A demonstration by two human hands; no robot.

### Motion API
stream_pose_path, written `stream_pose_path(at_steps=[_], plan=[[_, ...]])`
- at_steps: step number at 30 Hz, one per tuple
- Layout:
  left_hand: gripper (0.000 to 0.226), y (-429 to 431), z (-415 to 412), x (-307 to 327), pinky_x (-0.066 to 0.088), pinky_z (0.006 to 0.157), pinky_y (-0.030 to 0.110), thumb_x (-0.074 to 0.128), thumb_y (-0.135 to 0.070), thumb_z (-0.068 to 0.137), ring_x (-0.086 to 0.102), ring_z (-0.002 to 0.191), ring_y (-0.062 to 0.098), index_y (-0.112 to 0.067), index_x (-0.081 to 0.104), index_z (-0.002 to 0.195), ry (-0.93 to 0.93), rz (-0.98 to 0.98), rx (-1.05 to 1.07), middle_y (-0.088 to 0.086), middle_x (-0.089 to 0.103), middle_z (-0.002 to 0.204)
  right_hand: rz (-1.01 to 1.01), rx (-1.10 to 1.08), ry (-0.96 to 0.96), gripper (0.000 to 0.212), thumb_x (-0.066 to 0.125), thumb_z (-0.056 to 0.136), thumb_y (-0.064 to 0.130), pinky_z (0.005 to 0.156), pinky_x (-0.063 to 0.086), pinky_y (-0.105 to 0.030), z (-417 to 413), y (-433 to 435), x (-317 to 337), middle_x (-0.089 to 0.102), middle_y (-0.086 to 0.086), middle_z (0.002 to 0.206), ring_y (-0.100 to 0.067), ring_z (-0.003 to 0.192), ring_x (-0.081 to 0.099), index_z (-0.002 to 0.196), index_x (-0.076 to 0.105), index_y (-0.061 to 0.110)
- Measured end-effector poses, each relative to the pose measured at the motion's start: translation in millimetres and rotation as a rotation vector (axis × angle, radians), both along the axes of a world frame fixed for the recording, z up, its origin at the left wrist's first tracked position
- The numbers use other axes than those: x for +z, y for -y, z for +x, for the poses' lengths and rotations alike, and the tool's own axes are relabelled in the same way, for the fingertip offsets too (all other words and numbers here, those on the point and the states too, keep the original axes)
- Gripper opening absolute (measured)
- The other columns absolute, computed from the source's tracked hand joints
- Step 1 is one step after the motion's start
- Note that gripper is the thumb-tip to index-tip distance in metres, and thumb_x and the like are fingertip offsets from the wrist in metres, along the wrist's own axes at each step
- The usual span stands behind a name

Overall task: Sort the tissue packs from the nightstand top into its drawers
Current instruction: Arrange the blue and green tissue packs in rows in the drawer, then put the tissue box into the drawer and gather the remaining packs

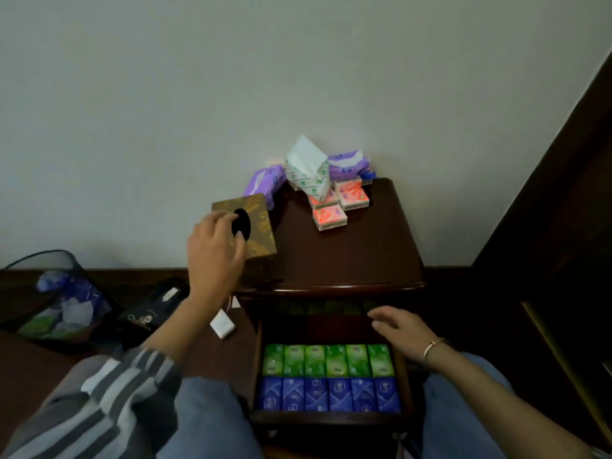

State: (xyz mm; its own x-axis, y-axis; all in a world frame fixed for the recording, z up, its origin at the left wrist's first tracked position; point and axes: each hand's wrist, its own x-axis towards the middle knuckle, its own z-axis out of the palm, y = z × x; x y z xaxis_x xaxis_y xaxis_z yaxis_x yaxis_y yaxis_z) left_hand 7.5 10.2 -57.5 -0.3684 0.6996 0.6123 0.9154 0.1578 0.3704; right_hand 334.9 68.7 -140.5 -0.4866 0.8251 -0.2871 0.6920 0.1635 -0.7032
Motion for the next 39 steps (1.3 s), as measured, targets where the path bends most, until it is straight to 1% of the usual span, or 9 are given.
stream_pose_path(at_steps=[5, 9, 14, 18, 22, 25, 29, 33, 39], plan=[[0.074, -32.5, -35.5, -13.4, 0.041, 0.099, 0.042, 0.059, -0.043, 0.090, 0.044, 0.128, 0.040, 0.002, 0.032, 0.142, 1.001, -0.399, 0.265, 0.023, 0.042, 0.143, 0.073, -0.041, -0.118, 0.021, 0.058, 0.089, 0.017, 0.090, 0.046, -0.023, -59.4, -2.0, 50.3, 0.069, -0.003, 0.108, -0.014, 0.101, 0.063, 0.108, 0.067, 0.014], [0.060, -39.0, -17.5, -35.6, 0.048, 0.092, 0.044, 0.058, -0.042, 0.091, 0.055, 0.112, 0.038, 0.003, 0.045, 0.130, 1.051, -0.348, 0.243, 0.022, 0.056, 0.128, -0.357, -0.241, -0.325, 0.019, 0.054, 0.092, 0.023, 0.066, 0.048, -0.018, -109.6, 8.1, 48.5, 0.068, -0.011, 0.114, -0.013, 0.087, 0.063, 0.106, 0.064, 0.014], [0.048, -7.0, 2.8, -42.2, 0.050, 0.085, 0.042, 0.060, -0.042, 0.090, 0.057, 0.104, 0.032, -0.004, 0.045, 0.117, 1.116, -0.330, 0.217, 0.017, 0.057, 0.120, -0.828, -0.423, -0.503, 0.075, 0.059, 0.081, 0.057, 0.088, 0.048, -0.042, -142.5, 1.8, 49.6, 0.043, -0.014, 0.141, -0.031, 0.120, 0.052, 0.140, 0.032, 0.019], [0.066, 19.7, 43.2, -60.4, 0.049, 0.096, 0.046, 0.071, -0.034, 0.082, 0.056, 0.115, 0.036, 0.000, 0.039, 0.128, 1.138, -0.310, 0.202, 0.019, 0.056, 0.127, -0.798, -0.519, -0.491, 0.092, 0.074, 0.067, 0.056, 0.085, 0.048, -0.050, -165.4, 11.9, 47.8, 0.039, -0.008, 0.139, -0.036, 0.118, 0.051, 0.139, 0.023, 0.029], [0.053, 41.9, 75.9, -81.4, 0.053, 0.090, 0.045, 0.066, -0.026, 0.086, 0.058, 0.109, 0.026, -0.011, 0.034, 0.124, 1.471, -0.229, 0.093, 0.009, 0.054, 0.126, -0.639, -0.595, -0.641, 0.080, 0.079, 0.070, 0.033, 0.064, 0.051, -0.035, -156.0, 19.9, 23.4, 0.057, 0.000, 0.108, -0.021, 0.090, 0.060, 0.132, 0.027, 0.035], [0.044, 60.3, 74.5, -86.3, 0.051, 0.080, 0.033, 0.058, -0.029, 0.093, 0.056, 0.109, 0.017, -0.018, 0.035, 0.129, 1.623, -0.269, -0.049, 0.002, 0.053, 0.127, -0.653, -0.602, -0.690, 0.081, 0.082, 0.063, 0.039, 0.088, 0.051, -0.047, -135.1, 28.2, 5.3, 0.058, -0.001, 0.123, -0.025, 0.105, 0.059, 0.128, 0.034, 0.038], [0.039, 81.2, 61.8, -94.0, 0.045, 0.095, 0.030, 0.056, -0.032, 0.095, 0.053, 0.117, 0.010, -0.030, 0.044, 0.132, 1.556, -0.462, -0.271, -0.008, 0.056, 0.128, -0.609, -0.691, -0.736, 0.079, 0.081, 0.064, 0.041, 0.084, 0.054, -0.049, -98.1, 29.6, -7.2, 0.060, -0.005, 0.121, -0.029, 0.104, 0.062, 0.130, 0.039, 0.032], [0.044, 90.3, 37.9, -117.6, 0.046, 0.067, 0.008, 0.056, -0.015, 0.095, 0.056, 0.094, 0.002, -0.012, 0.045, 0.137, 1.318, -0.473, -0.078, 0.005, 0.055, 0.131, -0.623, -0.657, -0.726, 0.066, 0.078, 0.064, 0.036, 0.073, 0.056, -0.041, -40.2, 26.7, -8.9, 0.066, -0.008, 0.109, -0.027, 0.095, 0.065, 0.122, 0.049, 0.026], [0.030, 84.7, 30.0, -181.4, 0.040, 0.099, 0.033, 0.056, -0.019, 0.092, 0.052, 0.124, 0.033, -0.006, 0.057, 0.119, 1.005, -0.764, 0.169, 0.022, 0.054, 0.135, -0.634, -0.538, -0.454, 0.076, 0.077, 0.057, 0.050, 0.094, 0.049, -0.046, 44.9, 26.1, -27.3, 0.066, -0.010, 0.116, -0.030, 0.104, 0.064, 0.125, 0.051, 0.027]])
